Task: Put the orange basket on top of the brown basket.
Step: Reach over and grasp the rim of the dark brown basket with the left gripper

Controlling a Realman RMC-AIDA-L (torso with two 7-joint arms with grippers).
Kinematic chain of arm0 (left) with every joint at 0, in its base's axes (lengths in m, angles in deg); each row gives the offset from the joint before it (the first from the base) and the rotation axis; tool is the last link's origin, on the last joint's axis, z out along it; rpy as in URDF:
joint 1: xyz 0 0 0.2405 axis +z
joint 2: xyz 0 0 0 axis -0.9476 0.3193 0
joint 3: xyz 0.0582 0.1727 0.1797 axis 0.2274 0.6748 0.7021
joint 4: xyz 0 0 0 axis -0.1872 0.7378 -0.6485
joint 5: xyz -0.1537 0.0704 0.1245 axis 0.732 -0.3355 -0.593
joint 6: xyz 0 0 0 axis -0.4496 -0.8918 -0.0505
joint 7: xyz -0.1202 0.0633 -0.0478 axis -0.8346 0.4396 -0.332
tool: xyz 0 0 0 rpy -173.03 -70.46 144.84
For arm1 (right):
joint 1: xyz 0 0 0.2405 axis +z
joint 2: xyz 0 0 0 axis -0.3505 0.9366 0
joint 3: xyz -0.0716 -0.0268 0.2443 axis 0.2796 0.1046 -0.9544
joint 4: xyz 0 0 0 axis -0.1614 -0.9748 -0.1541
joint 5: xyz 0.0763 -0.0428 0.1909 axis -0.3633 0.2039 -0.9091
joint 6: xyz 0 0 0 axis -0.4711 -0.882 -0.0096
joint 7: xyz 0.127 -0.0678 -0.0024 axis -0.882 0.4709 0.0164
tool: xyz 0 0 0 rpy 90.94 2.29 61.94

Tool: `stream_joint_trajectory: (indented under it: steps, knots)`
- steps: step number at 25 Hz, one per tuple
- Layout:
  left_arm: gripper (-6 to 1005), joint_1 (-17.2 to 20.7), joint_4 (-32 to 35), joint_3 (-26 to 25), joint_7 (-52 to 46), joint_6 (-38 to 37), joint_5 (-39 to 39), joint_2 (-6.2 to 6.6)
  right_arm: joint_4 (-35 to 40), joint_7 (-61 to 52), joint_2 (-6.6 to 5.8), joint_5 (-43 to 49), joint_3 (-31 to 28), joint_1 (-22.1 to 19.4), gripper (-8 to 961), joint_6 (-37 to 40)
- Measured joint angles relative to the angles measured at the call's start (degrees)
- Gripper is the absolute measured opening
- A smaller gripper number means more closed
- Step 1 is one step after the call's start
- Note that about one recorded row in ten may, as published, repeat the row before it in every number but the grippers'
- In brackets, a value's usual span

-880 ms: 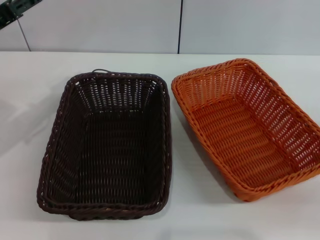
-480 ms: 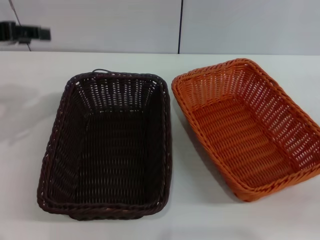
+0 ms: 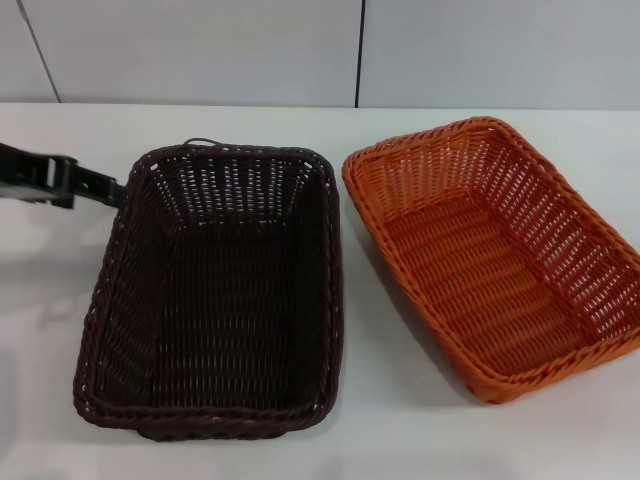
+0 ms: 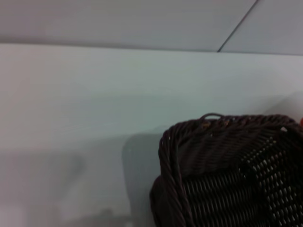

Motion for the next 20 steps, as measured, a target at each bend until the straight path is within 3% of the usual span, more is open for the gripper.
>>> stream_joint_trajectory:
  steps: [3, 8, 20]
  knots:
    - [676, 0.02, 0.59, -0.05, 0.06, -0.68, -1.39, -1.6, 0.12, 2.33, -0.37, 0.0, -0.03, 0.91, 788, -0.46]
    - [672, 0.56, 3.2, 0.08, 0.12, -1.47, -1.88, -2.9, 0.09, 2.61, -0.56, 0.0, -0.05, 1.6, 787, -0.49]
    - [665, 0.21, 11.6, 0.31, 2.21, -5.0, -2.19, -3.05, -1.48, 2.61, -0.58, 0.13, 0.45, 2.19, 787, -0.56]
